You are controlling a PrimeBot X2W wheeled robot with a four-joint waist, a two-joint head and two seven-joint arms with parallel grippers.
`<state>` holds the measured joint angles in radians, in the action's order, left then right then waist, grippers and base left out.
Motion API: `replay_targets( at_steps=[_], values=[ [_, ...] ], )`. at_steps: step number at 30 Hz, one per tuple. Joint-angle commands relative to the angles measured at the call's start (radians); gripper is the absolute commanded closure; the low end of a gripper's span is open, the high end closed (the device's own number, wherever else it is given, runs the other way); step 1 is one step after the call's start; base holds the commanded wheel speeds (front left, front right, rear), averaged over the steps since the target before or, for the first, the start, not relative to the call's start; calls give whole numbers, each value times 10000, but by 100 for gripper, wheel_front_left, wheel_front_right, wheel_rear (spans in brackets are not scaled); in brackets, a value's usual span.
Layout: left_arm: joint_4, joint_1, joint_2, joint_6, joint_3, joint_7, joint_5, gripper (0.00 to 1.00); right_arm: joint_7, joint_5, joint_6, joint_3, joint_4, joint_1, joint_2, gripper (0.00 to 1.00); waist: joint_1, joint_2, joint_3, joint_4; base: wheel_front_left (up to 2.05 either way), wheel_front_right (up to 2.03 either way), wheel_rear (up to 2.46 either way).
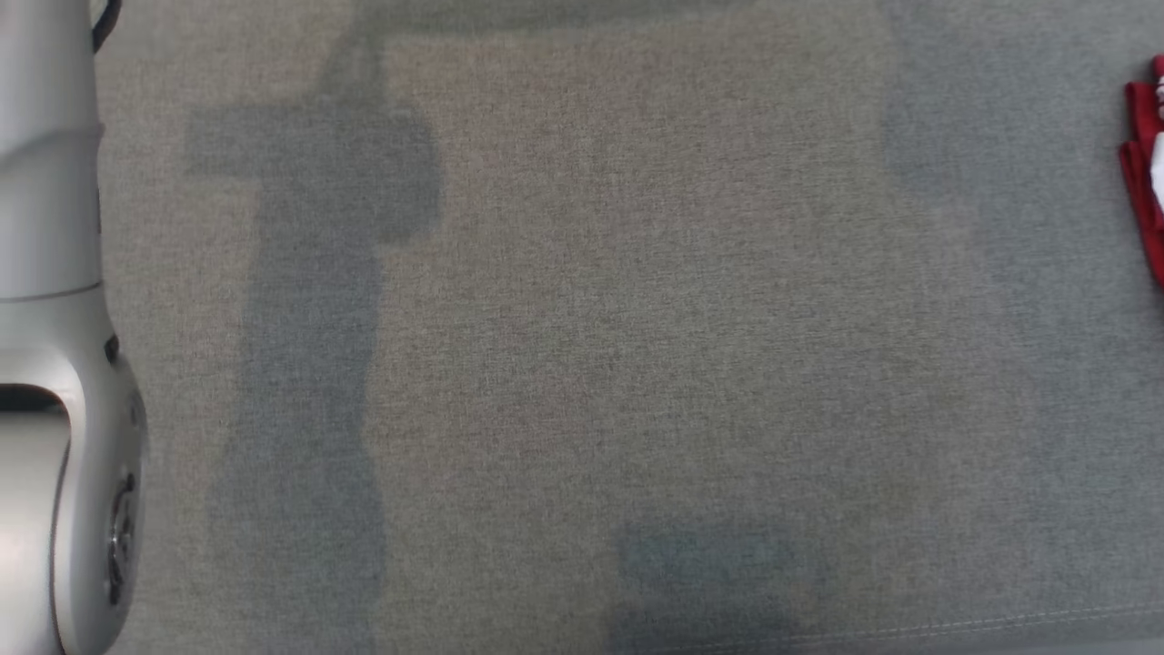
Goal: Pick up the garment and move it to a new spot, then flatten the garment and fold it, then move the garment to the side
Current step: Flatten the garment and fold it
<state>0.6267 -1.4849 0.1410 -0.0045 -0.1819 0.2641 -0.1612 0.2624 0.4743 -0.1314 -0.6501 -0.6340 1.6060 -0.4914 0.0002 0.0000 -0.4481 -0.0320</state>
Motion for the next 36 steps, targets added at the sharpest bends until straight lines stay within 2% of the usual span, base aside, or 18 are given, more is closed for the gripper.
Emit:
replay_targets(
  at_steps=[1,3,5,7,13,22,26,36],
  values=[
    [-17,468,-67,-49,129,-10,-8,100,20,-142,17,-93,11,-433,-124,100,-2,0,-1028,-738,0,0,0],
    [-28,754,-114,-106,189,-9,-38,100,21,-181,17,-249,23,-687,-183,100,-2,0,-1099,-778,0,0,0],
    [16,1432,-211,-161,293,-8,-21,100,23,267,15,-849,89,-1330,-189,100,-2,0,-1240,-813,0,0,0],
    [206,2303,-305,-264,325,-6,-25,100,26,769,17,-1481,121,-1825,-497,100,-2,0,-1327,-792,0,0,0],
    [287,4912,-682,-365,1228,-4,-628,100,26,2386,17,-2743,910,-3857,-1184,100,-2,0,-1429,-619,0,0,0],
    [816,8537,-834,-771,2085,-8,-1367,100,1,4865,21,-4184,2454,-7280,-2179,100,-2,0,-41,-337,0,0,0],
    [785,9815,-828,-789,2104,-14,-1958,100,0,5314,26,-4469,2574,-8363,-2211,100,-2,0,790,-291,0,0,0],
    [1065,12425,-840,-736,1539,-26,-2317,100,-23,5838,28,-4916,2096,-11316,-1484,100,-2,0,3079,-597,0,0,0]
  ],
)
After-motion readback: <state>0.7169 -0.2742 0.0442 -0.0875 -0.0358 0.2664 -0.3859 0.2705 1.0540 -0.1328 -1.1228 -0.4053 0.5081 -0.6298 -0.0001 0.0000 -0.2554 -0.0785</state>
